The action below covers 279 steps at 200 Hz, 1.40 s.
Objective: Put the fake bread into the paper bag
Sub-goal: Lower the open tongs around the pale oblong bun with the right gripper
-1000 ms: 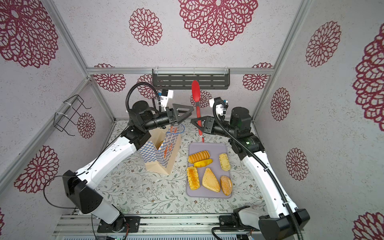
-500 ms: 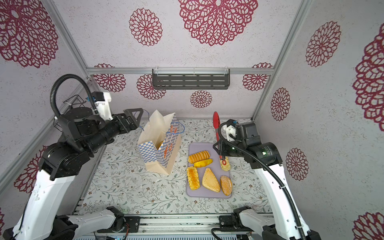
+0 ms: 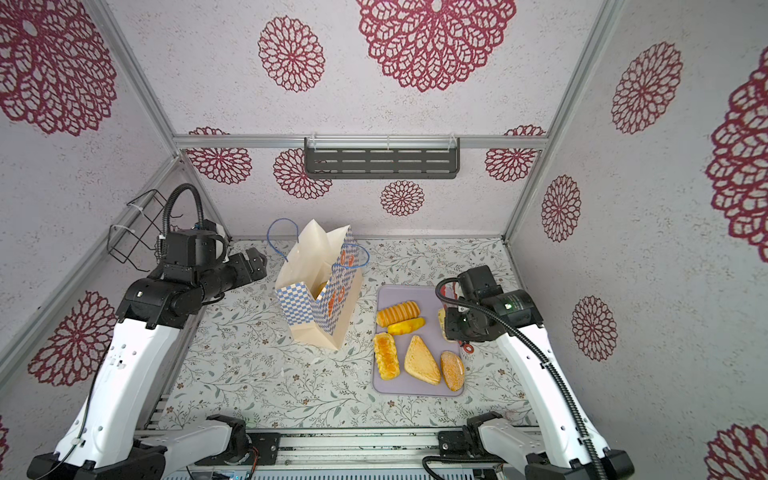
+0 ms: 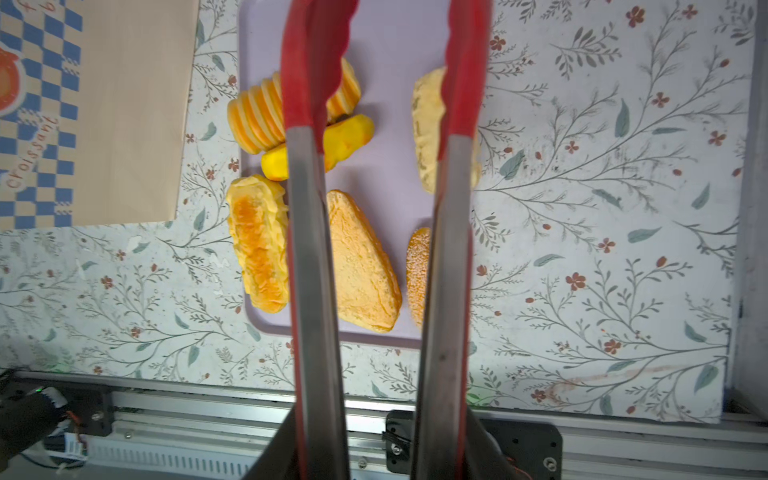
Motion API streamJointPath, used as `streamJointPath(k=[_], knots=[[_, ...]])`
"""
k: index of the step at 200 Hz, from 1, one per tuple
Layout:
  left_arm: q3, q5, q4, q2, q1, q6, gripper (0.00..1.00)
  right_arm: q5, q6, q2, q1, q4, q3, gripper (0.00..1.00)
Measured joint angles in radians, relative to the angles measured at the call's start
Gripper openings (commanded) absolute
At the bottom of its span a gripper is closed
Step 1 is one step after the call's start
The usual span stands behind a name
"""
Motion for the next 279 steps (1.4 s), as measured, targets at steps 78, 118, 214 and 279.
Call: streamJointPath(k=[78,118,214,279], knots=[[-0.133,0.102,0.098,-0.056,0.038,-0.001,0.97,0.038,0.013,0.014,-0.043,0.024,-0.111,0.57],[-0.153,0.129,0.117,-0.065,0.053,0.0,0.97,0.033,0.012,0.066,-0.061,0.047,-0.133,0.62],[-0.217,0.222,0.185,-0.081,0.101,-0.005,0.97,0.011,-0.007,0.21,-0.075,0.124,-0.181,0.59],[-0.261,0.263,0.225,-0.083,0.103,-0.021,0.97,0.006,-0.015,0.258,-0.076,0.15,-0.183,0.61]])
